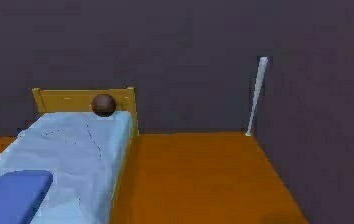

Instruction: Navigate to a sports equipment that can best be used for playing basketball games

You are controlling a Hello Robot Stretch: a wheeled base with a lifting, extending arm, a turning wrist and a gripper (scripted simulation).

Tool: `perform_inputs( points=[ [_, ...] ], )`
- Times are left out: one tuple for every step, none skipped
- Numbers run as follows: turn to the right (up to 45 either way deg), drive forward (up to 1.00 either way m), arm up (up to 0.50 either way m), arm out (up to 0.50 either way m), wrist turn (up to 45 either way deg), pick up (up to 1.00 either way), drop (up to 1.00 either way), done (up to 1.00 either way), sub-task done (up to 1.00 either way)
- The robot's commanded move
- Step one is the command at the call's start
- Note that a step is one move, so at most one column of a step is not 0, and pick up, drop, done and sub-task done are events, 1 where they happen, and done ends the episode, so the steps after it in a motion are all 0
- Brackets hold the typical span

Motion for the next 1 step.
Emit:
perform_inputs(
  points=[
    [0.0,1.00,0.00,0.00,0.0,0.00,0.00,0.00,0.00]
  ],
)
